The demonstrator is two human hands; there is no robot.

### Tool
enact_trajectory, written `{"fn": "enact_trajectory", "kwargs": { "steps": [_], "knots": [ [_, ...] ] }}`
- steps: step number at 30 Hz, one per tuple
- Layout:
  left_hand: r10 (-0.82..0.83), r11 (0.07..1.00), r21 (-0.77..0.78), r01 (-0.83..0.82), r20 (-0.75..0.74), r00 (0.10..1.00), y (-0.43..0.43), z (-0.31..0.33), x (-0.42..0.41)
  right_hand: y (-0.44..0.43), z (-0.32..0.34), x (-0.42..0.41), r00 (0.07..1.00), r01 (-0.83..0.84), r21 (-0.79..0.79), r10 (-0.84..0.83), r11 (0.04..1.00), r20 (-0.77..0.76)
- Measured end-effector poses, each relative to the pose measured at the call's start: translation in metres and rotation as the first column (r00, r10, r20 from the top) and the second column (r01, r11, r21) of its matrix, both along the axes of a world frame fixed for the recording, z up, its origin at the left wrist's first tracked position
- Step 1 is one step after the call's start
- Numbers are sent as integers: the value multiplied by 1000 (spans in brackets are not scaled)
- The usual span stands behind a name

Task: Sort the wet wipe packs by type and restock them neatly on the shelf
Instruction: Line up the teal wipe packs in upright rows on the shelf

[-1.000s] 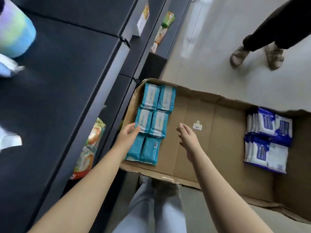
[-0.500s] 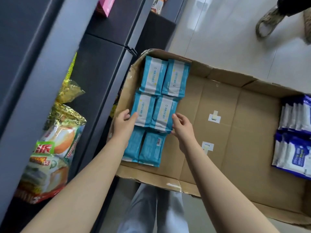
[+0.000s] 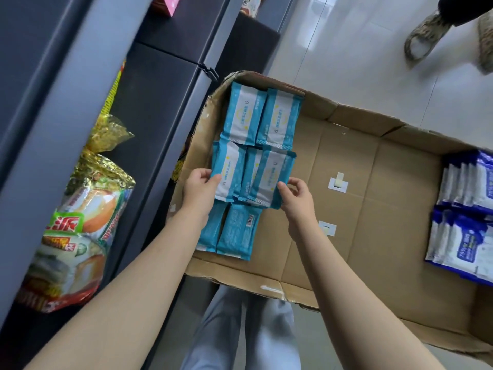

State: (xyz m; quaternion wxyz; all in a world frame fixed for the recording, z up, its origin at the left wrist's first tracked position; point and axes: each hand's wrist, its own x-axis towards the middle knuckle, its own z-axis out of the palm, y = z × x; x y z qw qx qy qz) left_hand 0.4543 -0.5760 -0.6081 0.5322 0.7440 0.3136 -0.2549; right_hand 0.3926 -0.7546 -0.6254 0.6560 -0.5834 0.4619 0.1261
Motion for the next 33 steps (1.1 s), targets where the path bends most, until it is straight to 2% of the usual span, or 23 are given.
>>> {"fn": "enact_trajectory", "kwargs": {
  "steps": [4,8,16,19,25,30,33],
  "knots": [
    [87,994,-73,-80,85,993,-4,40,-18,-18,41,-14,994,52,36,-56,998,94],
    [193,969,-186,-162,163,967,-9,109,-49,-30,113,-31,975,81,180,-116,980,189],
    [503,817,-421,-393,188,844,13,318,-159,-32,329,-91,910,-204,319,60,925,409],
    [573,772,-477,-420,235,785,35,380,-203,-14,391,-112,877,-277,328,98,903,471],
    [629,756,-518,-400,409,661,100,470,-293,54,473,-151,799,-453,353,198,818,568],
    [677,736,-512,-443,527,514,168,522,-399,139,525,-211,650,-615,238,313,752,692],
    [685,727,-485,-486,567,458,209,546,-479,191,549,-264,589,-679,200,362,706,722]
  ]
}}
